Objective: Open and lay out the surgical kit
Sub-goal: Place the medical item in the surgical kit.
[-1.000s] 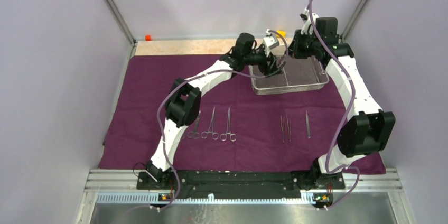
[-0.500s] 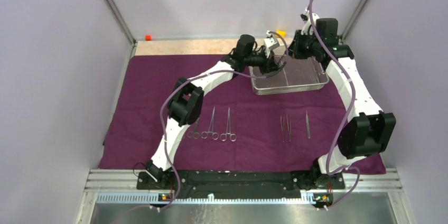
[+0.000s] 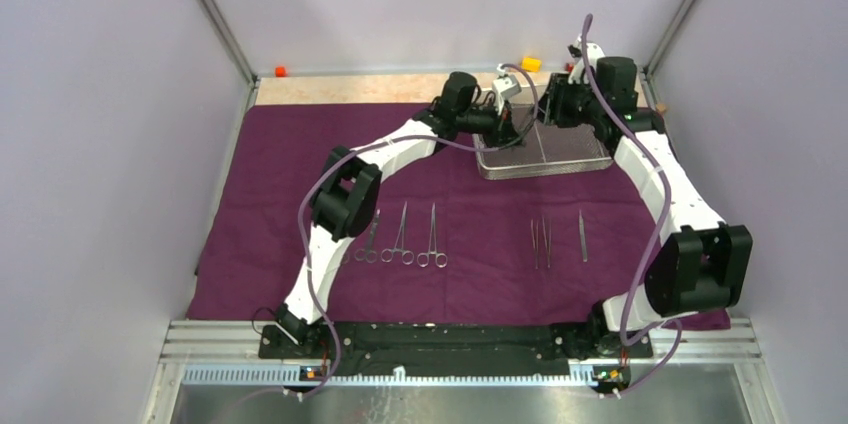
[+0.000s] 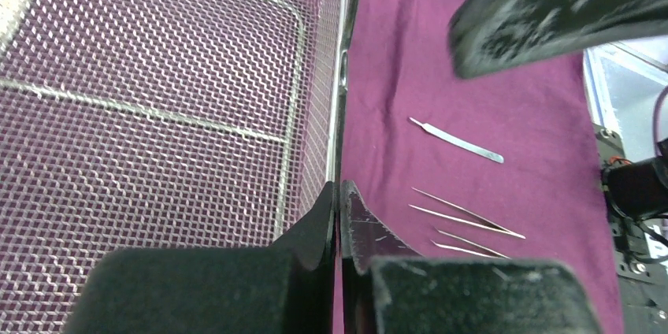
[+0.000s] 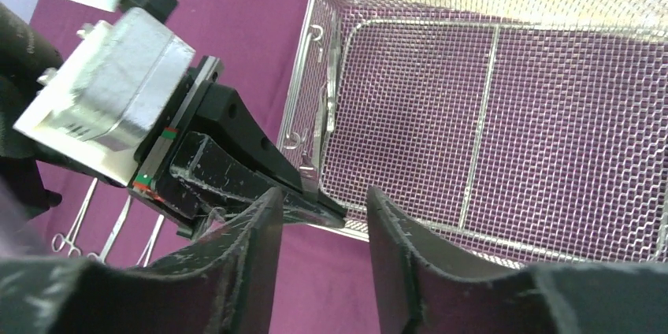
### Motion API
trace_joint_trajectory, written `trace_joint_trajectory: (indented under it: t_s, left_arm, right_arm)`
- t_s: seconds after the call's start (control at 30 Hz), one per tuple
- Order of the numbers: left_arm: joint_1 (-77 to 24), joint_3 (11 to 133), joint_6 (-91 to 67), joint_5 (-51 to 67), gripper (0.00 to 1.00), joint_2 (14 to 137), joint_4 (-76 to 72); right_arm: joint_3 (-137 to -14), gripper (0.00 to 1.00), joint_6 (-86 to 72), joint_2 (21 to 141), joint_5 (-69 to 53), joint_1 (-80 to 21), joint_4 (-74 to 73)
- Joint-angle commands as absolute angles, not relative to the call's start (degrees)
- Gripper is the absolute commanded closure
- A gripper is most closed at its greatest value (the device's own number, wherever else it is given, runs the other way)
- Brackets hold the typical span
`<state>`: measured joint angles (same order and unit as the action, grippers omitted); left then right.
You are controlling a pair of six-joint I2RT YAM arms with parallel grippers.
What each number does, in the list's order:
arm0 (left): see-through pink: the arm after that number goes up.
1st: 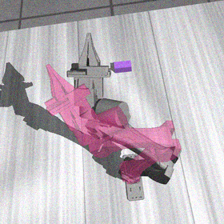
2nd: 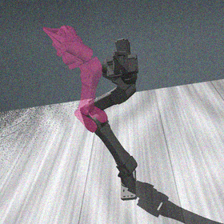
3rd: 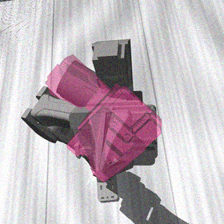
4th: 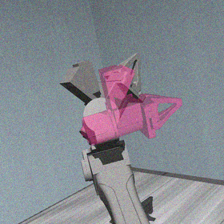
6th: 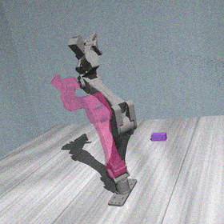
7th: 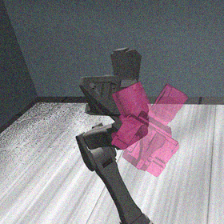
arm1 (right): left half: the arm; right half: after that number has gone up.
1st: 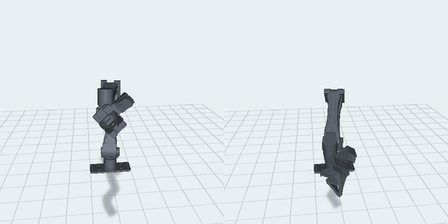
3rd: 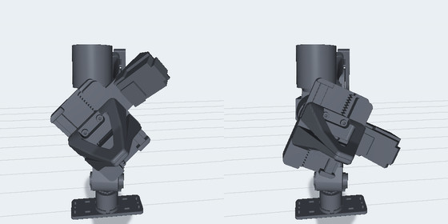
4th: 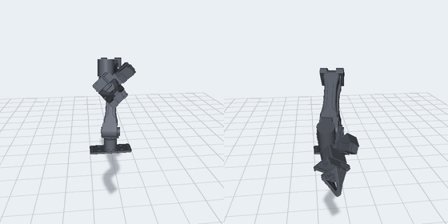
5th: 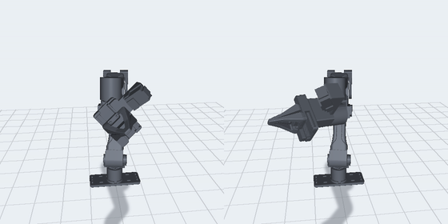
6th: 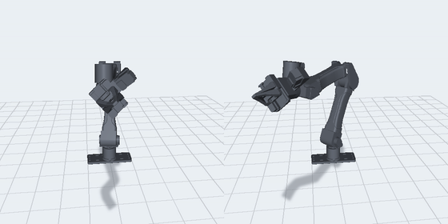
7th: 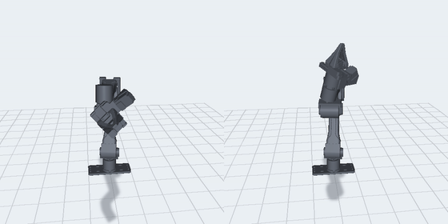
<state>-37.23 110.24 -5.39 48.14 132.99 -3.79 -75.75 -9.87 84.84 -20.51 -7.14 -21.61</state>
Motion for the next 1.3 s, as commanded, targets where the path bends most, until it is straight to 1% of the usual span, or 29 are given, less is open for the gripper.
trace_joint_trajectory:
  t_s: [0.0,0.03,0.1,0.33,0.6,0.93,1.07,1.27]
  left_arm:
    - [-37.0,106.6,-7.7,49.9,1.00,125.6,-5.7]
    - [-37.0,105.7,-8.1,49.9,1.00,125.2,-5.9]
    - [-37.0,104.6,-9.2,50.0,1.00,124.7,-6.3]
    - [-37.0,102.8,-12.6,51.0,1.00,124.2,-8.3]
    - [-37.2,102.5,-15.9,50.4,1.00,124.6,-9.4]
    - [-37.6,103.2,-16.0,49.5,1.00,125.5,-8.8]
    - [-37.7,103.9,-15.4,49.5,1.00,125.7,-8.2]
    - [-37.9,104.2,-15.1,49.6,1.00,126.2,-7.9]
  right_arm:
    - [-74.0,0.52,-10.4,79.1,-21.8,-8.1,-12.8]
    - [-73.6,0.48,-10.6,78.8,-22.4,-8.1,-12.4]
    - [-73.2,0.45,-11.2,78.3,-23.0,-8.0,-11.8]
    - [-73.5,0.45,-12.1,80.2,-22.5,-8.1,-12.5]
    - [-73.6,0.53,-13.6,83.3,-23.6,-8.2,-12.4]
    - [-74.8,0.55,-13.7,86.2,-23.2,-9.0,-13.1]
    - [-75.4,0.58,-13.8,86.7,-23.3,-9.1,-13.1]
    - [-76.3,0.67,-13.8,87.3,-23.6,-9.1,-13.4]
